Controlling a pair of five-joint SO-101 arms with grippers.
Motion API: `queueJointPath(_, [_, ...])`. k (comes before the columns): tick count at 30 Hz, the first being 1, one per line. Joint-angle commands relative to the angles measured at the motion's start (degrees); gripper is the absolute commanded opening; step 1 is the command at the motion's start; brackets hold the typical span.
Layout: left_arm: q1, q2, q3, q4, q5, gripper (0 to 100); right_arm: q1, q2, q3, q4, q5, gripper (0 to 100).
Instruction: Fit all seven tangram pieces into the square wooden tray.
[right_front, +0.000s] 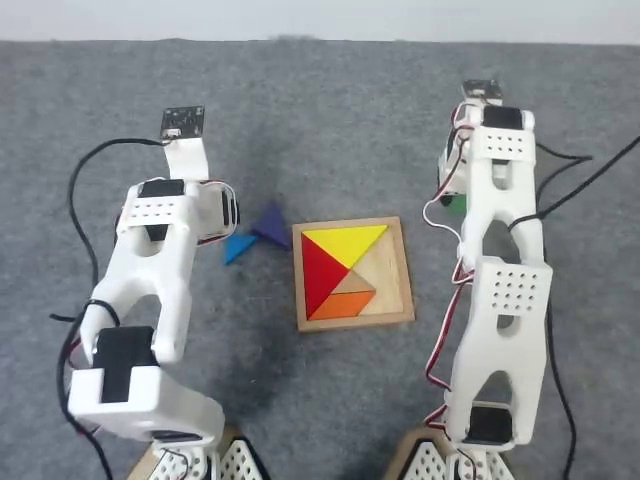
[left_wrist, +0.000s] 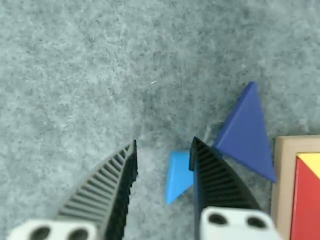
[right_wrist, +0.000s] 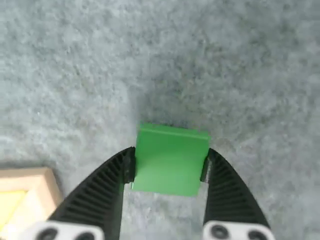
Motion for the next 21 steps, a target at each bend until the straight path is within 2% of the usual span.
queueJointPath(1, [-0.4,-0.4,-0.9,-1.3,-1.1,17,-0.4,-10.0,-6.8,5.9,2.1,10.0])
queueJointPath(6, [-0.4,-0.4,-0.9,-1.4,-1.2,17,-3.6,-20.0,-4.5,10.8,6.3,10.0])
queueJointPath(14, [-0.4,-0.4,-0.9,-1.4,-1.2,17,-16.4,-43.4,22.9,8.1,14.2,10.0])
queueJointPath(17, [-0.4,-0.4,-0.9,-1.4,-1.1,17,-20.3,-55.2,42.1,-1.3,17.3,10.0])
queueJointPath(21, [-0.3,-0.4,-0.6,-1.4,-1.0,17,-21.9,-68.4,73.0,-23.2,20.7,10.0])
